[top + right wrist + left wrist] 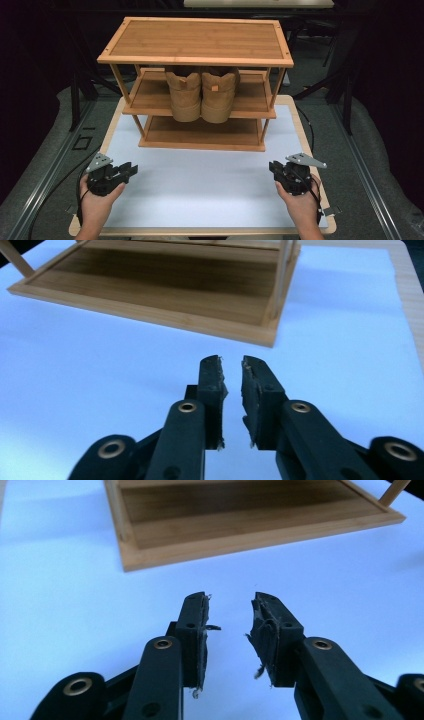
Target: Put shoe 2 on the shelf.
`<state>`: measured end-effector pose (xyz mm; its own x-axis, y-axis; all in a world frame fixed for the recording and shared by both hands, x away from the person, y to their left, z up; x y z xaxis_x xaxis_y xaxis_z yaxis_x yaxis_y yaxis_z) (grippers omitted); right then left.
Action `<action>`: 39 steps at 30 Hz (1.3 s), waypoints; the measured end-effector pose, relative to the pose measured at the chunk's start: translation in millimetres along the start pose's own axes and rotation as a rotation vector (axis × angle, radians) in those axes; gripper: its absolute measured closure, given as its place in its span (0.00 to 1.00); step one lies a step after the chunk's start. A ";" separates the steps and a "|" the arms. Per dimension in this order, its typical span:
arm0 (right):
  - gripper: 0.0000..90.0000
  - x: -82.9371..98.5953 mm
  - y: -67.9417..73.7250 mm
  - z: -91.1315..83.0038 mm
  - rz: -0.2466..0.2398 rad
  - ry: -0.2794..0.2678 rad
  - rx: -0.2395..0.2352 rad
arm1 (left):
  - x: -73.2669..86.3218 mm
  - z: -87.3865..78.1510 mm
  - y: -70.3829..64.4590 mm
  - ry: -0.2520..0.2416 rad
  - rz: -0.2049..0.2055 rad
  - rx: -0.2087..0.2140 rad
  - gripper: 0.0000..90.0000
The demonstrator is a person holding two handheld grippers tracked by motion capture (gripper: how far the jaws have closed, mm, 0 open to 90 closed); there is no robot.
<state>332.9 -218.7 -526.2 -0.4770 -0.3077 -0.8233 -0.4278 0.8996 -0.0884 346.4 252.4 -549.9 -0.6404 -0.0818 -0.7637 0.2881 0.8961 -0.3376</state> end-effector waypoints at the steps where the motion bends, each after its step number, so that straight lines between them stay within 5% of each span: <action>1: 0.85 5.2 -2.6 0.8 0.005 0.006 0.053 | 2.6 0.1 2.4 0.006 -0.003 -0.005 0.71; 2: 0.84 8.4 -0.6 1.2 0.012 -0.010 -0.009 | 4.8 0.5 4.9 0.007 -0.004 -0.010 0.71; 3: 0.83 12.0 -2.3 1.8 0.016 -0.007 0.028 | 7.2 0.5 7.4 0.008 -0.008 -0.015 0.70; 10: 0.73 33.5 -6.0 1.5 0.041 -0.042 0.067 | 17.4 2.7 17.6 -0.005 -0.021 -0.032 0.63; 16: 0.56 50.7 -9.8 5.0 0.067 -0.034 0.066 | 22.4 7.4 25.7 -0.010 -0.049 -0.039 0.57; 21: 0.52 58.1 -15.7 8.2 0.090 -0.045 0.074 | 26.2 11.3 29.7 -0.007 -0.055 -0.046 0.55; 26: 0.50 63.6 -17.5 15.2 0.058 -0.024 0.104 | 30.4 17.3 28.4 0.007 -0.047 -0.049 0.53; 39: 0.41 64.5 2.0 29.3 0.004 0.036 0.062 | 35.4 26.6 22.2 0.033 -0.013 -0.050 0.52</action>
<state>323.8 -227.6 -595.9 -0.5062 -0.3142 -0.8031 -0.3782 0.9178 -0.1207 349.0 257.7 -599.1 -0.6674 -0.0801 -0.7404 0.2440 0.9158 -0.3190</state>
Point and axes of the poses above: each handheld gripper's, and its own axes: z roughly forward along the jaws, x roughly out of its underside, y roughly to its left, the point moved 7 cm from there along z, roughly forward along the jaws, and after that the axes turned 15 degrees about -z, right-handed, at the moved point
